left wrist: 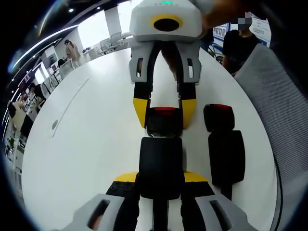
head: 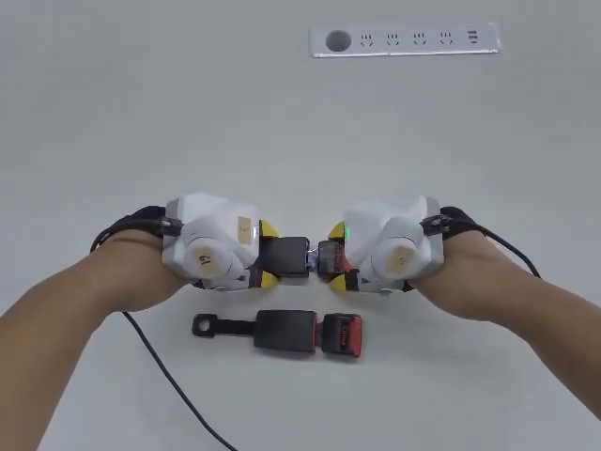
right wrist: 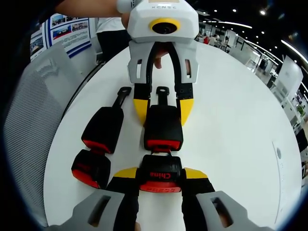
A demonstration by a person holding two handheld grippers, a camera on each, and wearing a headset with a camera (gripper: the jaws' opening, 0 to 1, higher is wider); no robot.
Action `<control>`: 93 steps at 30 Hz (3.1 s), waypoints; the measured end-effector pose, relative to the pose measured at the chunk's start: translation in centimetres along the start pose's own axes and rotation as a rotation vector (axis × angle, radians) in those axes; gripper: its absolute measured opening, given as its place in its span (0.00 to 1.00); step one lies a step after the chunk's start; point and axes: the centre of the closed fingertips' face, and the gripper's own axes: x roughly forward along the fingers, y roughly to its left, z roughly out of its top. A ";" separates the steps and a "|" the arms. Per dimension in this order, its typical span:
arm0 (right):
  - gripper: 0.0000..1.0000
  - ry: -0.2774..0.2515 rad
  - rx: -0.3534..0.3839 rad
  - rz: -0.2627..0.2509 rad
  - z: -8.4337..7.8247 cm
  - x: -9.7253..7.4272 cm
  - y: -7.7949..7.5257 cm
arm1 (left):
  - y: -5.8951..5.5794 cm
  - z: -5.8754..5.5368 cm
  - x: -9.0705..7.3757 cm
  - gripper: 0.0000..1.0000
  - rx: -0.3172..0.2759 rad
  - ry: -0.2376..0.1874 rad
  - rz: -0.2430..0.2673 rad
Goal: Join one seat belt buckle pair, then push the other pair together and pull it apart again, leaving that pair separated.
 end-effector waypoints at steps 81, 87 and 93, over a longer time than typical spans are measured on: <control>0.33 0.116 0.060 -0.045 -11.5 -8.4 1.1 | -0.4 0.4 -0.1 0.34 0.031 0.035 0.011; 0.33 0.119 0.055 -0.031 -11.8 -8.6 1.2 | -0.4 0.5 -0.2 0.34 0.021 0.030 0.011; 0.33 0.122 0.049 -0.029 -11.7 -8.6 1.2 | -0.5 0.6 -0.4 0.34 0.002 0.033 0.018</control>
